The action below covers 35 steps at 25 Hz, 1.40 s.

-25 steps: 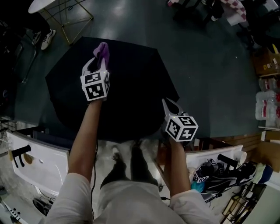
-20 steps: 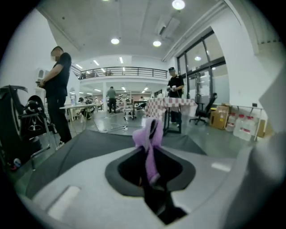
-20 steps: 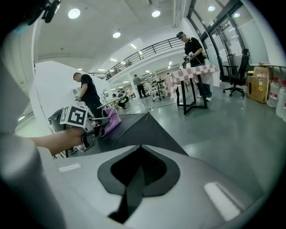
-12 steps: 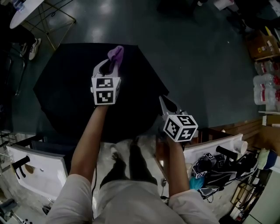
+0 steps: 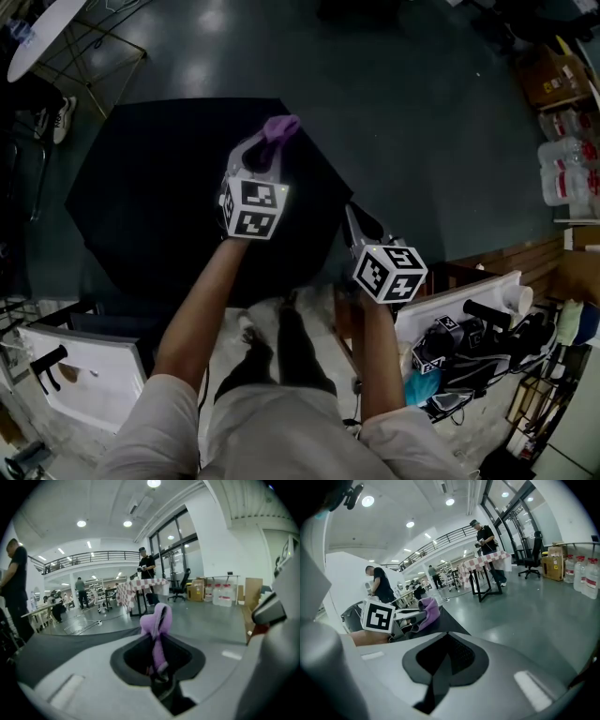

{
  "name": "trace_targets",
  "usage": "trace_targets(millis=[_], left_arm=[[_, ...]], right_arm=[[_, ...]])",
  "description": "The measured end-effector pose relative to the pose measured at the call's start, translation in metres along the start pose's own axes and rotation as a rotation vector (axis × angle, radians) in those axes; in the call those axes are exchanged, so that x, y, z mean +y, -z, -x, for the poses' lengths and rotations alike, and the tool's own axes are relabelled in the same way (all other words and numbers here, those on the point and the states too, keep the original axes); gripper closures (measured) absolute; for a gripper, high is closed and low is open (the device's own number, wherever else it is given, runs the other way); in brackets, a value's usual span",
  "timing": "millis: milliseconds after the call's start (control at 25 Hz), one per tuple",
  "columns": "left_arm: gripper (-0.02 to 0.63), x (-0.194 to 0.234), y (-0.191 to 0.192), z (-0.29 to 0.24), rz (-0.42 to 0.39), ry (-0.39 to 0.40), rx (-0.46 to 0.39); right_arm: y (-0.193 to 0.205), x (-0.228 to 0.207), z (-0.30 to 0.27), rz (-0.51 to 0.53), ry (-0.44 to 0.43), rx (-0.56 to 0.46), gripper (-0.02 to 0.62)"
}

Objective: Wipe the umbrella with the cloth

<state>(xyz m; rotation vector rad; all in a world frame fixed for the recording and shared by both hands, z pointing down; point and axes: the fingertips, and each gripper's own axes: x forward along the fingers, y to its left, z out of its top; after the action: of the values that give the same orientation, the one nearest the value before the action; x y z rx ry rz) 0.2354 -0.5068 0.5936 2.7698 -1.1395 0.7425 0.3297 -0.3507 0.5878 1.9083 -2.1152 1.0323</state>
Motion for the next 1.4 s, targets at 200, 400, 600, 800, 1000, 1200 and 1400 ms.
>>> trace_targets(millis=[200,400,600,800,1000,1200,1400], left_arm=[[0.535,-0.039,0.006,0.000,-0.033,0.080,0.022],[0.535,-0.054,0.028,0.012,0.035,0.102,0.038],[0.535,-0.050,0.032,0.047,0.115,0.115,0.006],[0.535,-0.026,0.037,0.095,0.139,0.072,-0.022],[0.535,0.005,0.038,0.160,0.147,0.008,-0.063],[0.535,0.040,0.040,0.231,0.178,-0.078,-0.102],[0.535,0.063,0.042,0.304,0.198,-0.148,-0.139]], right_arm=[[0.005,-0.007,0.014,-0.016,0.025,-0.009,0.591],[0.008,-0.008,0.026,-0.023,0.034,-0.021,0.589],[0.011,0.001,0.042,-0.031,0.024,-0.039,0.590],[0.012,0.030,0.062,-0.049,-0.012,-0.072,0.589],[0.014,0.083,0.070,-0.041,-0.081,-0.079,0.591],[0.011,0.144,0.080,0.006,-0.162,-0.098,0.589],[0.002,0.199,0.108,0.152,-0.164,-0.157,0.591]])
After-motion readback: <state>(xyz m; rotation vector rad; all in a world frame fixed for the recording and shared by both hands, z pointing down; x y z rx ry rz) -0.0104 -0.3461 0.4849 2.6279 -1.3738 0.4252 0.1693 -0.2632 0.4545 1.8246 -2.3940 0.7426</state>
